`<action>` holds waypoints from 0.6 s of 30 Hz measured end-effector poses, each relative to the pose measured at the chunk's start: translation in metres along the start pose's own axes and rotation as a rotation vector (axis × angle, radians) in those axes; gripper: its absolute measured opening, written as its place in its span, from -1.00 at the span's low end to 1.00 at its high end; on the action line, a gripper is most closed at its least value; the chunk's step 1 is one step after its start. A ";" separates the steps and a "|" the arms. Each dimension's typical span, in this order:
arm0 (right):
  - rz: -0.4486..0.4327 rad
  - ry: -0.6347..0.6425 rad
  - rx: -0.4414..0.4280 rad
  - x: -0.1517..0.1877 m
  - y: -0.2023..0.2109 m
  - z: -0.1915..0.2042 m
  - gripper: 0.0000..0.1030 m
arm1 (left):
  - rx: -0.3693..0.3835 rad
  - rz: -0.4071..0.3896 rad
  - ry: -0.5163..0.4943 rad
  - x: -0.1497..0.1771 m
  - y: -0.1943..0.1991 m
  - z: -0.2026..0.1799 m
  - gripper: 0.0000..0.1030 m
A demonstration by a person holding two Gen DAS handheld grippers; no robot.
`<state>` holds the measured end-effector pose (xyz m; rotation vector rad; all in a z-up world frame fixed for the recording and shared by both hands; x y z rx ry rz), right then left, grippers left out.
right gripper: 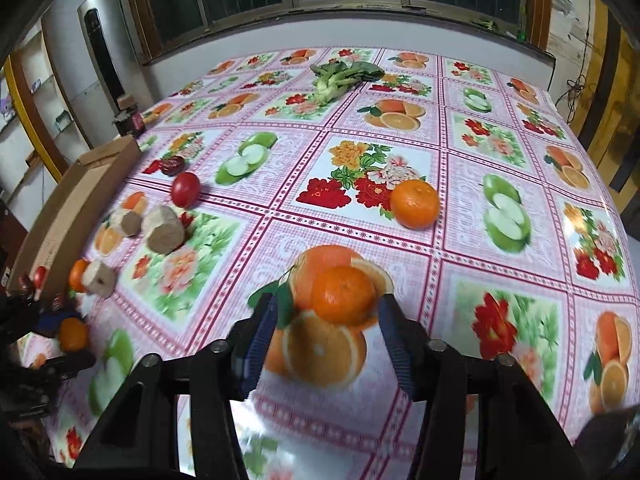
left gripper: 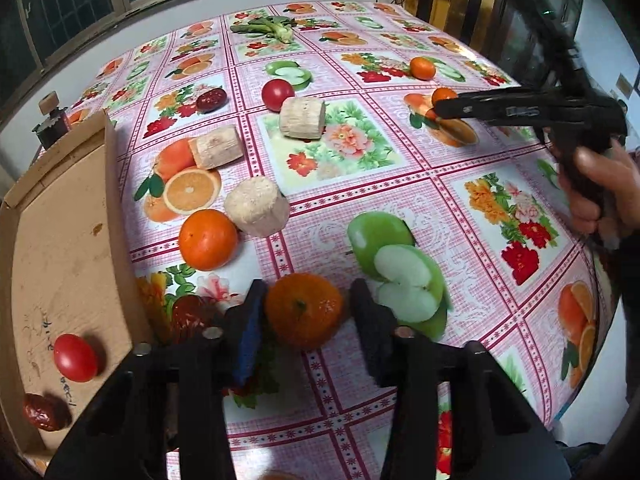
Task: Organize fruits
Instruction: 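Move both tools back to the fruits and grasp an orange with each, then carry both oranges over the cardboard box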
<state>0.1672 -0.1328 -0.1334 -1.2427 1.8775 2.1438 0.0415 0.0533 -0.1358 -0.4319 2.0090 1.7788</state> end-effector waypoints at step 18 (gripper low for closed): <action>-0.103 0.026 -0.124 0.003 0.064 0.062 -0.38 | 0.003 -0.070 0.047 -0.002 0.040 0.000 -0.36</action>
Point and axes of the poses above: each gripper's, at about its wrist camera, not at the fingertips, and y roughly against the way its jaws point, z to its left, x to its underside, the point moved 8 cm from there along -y, roughly the way its jaws point, and after that the axes turned 12 degrees about y, right-handed, at the moved point
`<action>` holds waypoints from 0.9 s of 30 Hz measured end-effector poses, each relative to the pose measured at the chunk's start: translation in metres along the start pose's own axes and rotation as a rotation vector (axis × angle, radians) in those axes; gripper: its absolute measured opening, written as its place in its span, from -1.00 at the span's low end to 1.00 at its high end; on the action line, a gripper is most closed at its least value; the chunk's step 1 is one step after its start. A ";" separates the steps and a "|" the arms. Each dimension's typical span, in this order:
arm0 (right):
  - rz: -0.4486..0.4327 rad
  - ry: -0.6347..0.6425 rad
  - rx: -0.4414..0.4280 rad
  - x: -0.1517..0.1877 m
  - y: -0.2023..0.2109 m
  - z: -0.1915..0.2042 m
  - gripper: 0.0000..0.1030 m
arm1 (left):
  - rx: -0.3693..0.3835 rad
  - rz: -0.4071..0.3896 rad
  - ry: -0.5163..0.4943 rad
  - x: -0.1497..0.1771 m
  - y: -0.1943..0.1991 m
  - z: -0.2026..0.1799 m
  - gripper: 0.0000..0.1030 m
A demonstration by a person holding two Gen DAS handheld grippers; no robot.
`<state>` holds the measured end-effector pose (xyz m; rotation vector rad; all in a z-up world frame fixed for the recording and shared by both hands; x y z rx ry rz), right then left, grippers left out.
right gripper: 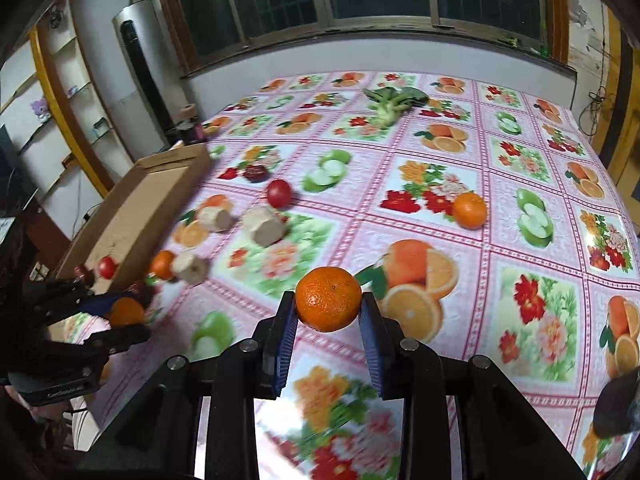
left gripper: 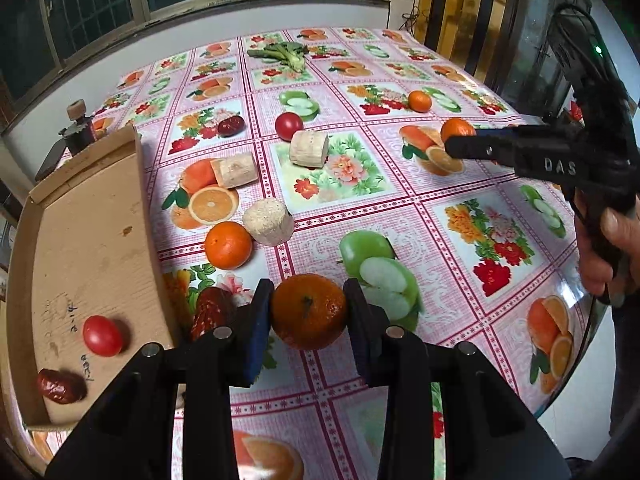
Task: Organize fruits
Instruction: 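Carry both oranges over the cardboard box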
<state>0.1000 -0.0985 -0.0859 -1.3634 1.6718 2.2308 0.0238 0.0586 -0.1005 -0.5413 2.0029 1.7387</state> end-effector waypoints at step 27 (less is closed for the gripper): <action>0.008 0.165 -0.212 -0.026 -0.017 0.142 -0.39 | -0.059 -0.079 0.129 0.005 0.043 0.073 -0.36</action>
Point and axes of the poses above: each gripper's, at about its wrist camera, not at the fingertips, and y roughly against the way its jaws point, z to its left, x to its underside, the point moved 8 cm from there along -y, roughly the way its jaws point, and after that the axes turned 12 degrees about y, right-handed, at the moved point
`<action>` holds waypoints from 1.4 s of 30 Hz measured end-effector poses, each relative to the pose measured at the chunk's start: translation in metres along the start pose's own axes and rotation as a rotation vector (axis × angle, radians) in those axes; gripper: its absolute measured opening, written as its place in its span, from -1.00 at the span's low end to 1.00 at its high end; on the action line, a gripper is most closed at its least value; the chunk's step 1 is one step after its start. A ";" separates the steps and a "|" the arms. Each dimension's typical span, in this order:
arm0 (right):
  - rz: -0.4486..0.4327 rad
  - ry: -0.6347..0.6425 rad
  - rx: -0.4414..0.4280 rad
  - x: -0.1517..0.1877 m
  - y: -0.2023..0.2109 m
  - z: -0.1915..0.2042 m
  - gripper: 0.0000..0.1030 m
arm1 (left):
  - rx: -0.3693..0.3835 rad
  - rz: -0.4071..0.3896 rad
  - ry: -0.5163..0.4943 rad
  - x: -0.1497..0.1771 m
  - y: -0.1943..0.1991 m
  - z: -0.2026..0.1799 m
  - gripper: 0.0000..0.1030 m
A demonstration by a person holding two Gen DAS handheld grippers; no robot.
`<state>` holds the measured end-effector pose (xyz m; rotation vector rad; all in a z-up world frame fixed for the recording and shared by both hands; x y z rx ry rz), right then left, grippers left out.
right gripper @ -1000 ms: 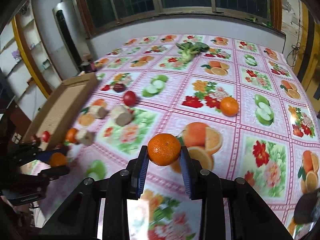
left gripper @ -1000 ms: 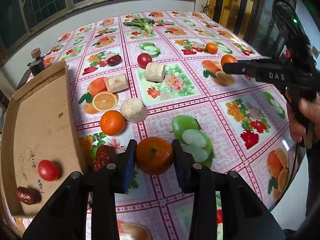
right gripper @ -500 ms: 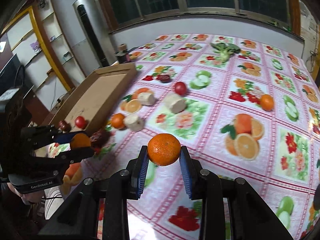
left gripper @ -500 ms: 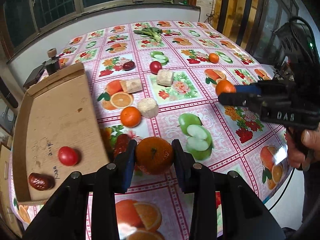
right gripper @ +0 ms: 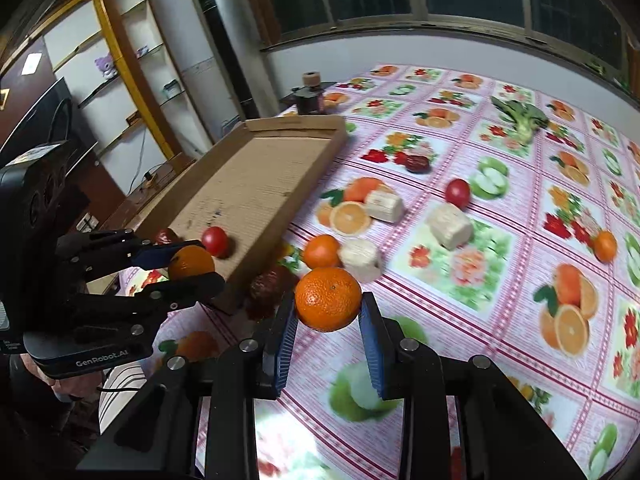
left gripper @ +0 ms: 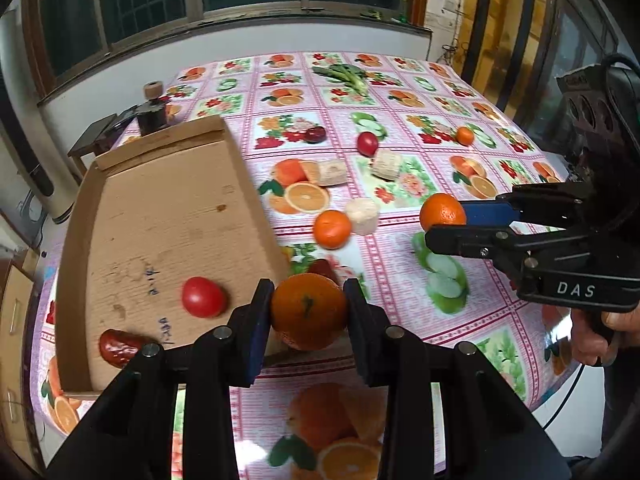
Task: Organize fruits
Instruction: 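Carry both oranges over the cardboard box, then open both tools to drop the oranges into the box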
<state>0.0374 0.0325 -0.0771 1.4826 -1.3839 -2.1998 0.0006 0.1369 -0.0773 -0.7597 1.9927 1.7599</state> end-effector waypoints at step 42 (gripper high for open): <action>0.140 0.257 -0.096 -0.090 -0.165 0.091 -0.21 | -0.201 0.059 0.263 -0.022 -0.053 0.156 -0.32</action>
Point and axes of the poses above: each gripper's, at about its wrist camera, not at the fingertips, and y roughly against the way its jaws point, z to its left, x to its underside, the point moved 8 cm from there along -y, roughly the way its jaws point, and after that the axes turned 12 degrees about y, right-handed, at the moved point
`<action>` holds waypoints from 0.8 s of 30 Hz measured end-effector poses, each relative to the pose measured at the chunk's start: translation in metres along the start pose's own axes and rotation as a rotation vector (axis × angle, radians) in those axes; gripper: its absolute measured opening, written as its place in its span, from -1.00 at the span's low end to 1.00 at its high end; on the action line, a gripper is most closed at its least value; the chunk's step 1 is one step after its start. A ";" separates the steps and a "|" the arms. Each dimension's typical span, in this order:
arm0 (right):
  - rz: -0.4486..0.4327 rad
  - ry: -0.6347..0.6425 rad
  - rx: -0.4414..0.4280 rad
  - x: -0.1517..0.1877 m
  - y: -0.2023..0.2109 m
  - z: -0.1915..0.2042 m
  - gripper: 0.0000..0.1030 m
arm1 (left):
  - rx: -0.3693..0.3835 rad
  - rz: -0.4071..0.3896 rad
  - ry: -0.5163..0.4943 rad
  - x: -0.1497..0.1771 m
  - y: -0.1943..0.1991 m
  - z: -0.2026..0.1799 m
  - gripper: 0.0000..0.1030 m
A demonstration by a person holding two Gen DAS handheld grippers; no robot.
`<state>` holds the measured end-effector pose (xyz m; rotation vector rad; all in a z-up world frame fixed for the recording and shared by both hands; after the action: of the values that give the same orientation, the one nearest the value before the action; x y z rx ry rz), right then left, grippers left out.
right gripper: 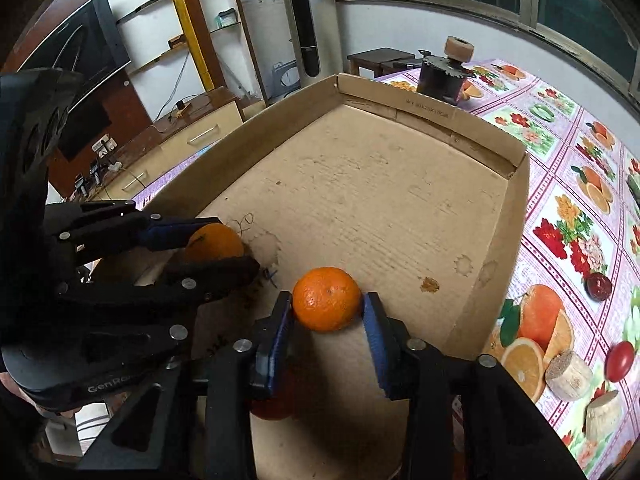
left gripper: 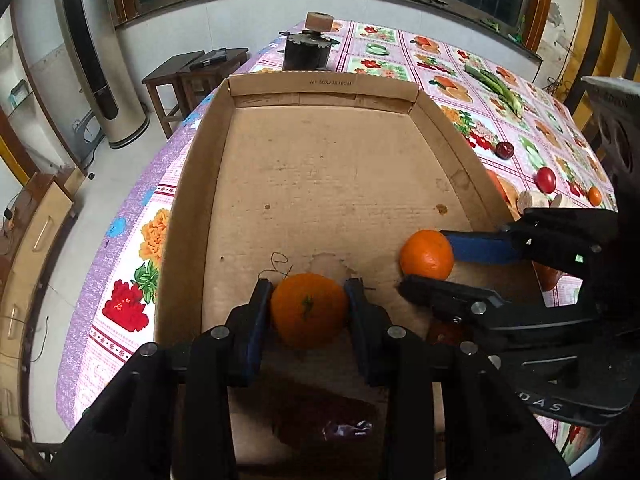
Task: Organize fruits
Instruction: 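Open both tools to drop the oranges into the box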
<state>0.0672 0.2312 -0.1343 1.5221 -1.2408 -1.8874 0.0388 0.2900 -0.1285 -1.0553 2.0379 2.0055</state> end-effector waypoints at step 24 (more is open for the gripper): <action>-0.158 -0.202 0.044 0.074 0.118 -0.042 -0.03 | 0.115 -0.073 -0.069 0.007 0.061 -0.065 -0.08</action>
<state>0.0578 0.0971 -0.0774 1.5215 -1.2878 -2.1746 0.0266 0.2220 -0.0719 -1.0083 2.0225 1.8394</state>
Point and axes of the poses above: each gripper's, at about its wrist camera, not at the fingertips, and y roughly against the way its jaws point, z to its left, x to its underside, the point moved 8 cm from there along -y, roughly the way its jaws point, and after that the axes turned 12 degrees about y, right-handed, at the moved point
